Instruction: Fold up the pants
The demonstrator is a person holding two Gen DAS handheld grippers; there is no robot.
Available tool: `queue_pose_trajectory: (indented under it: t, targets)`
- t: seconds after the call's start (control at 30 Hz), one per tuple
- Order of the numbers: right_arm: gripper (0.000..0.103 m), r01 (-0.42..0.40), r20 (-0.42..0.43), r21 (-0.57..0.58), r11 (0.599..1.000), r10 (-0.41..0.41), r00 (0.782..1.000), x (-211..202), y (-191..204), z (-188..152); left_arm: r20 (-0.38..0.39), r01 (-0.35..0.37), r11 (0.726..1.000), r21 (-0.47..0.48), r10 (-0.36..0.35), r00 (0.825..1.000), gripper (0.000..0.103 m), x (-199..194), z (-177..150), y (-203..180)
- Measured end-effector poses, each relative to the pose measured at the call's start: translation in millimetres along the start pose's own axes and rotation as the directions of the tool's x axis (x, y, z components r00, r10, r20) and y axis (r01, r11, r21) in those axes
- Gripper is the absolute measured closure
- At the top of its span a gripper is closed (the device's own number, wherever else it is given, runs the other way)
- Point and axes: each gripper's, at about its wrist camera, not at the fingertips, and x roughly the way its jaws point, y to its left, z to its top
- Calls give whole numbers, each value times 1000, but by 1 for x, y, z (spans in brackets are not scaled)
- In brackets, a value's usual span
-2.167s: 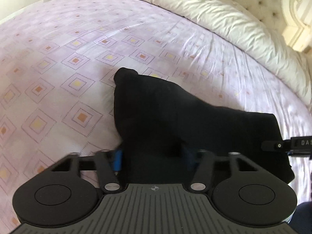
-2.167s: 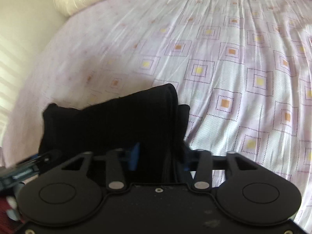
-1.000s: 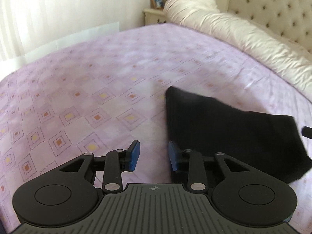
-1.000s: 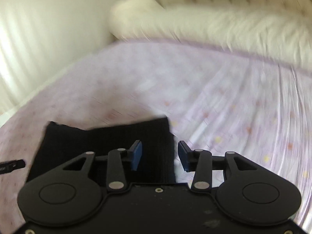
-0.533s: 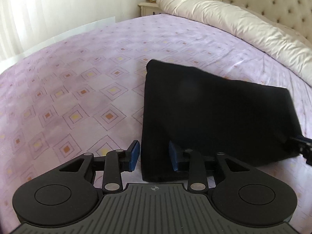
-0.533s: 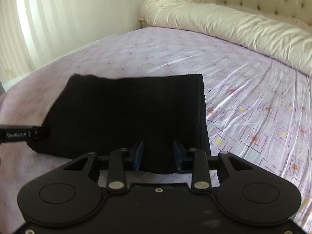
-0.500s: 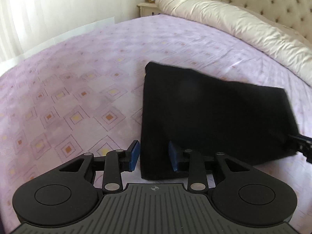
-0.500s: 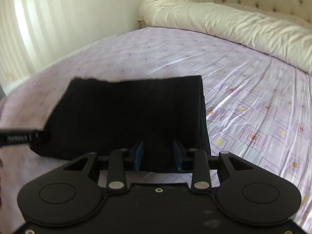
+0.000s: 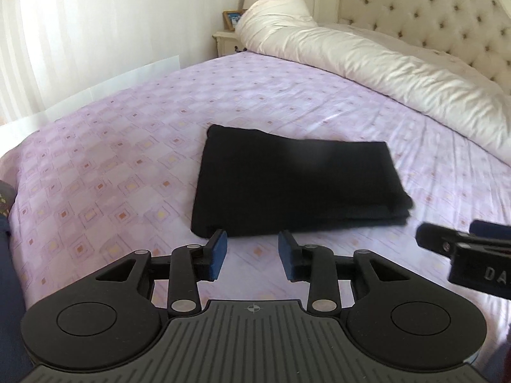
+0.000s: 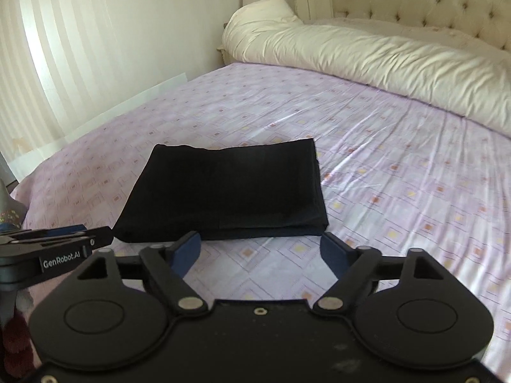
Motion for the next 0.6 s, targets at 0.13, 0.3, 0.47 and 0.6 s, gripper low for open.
queue_pose_trajectory:
  t: [0.13,0.3,0.47,0.6]
  targets:
    - [13,44,33,-8,999,-43,999,-20,2,-9,14,-21,999,27,20,1000,66,-16,-13,-11]
    - [12,44,48,-1,999,-44,998,-33,4,-15,19,10,1000,6,-10,1000,65,-32,-17,-11]
    - [12,36,51,15,999,-36,998,-42,7,-20,37,15,1000,-15,-14,999,65,-44,-20,-7]
    - [12,39,38,13,999,-40,998,-42,10,-25,28,15,1000,-23,-15,999,65,-43,-21,-4]
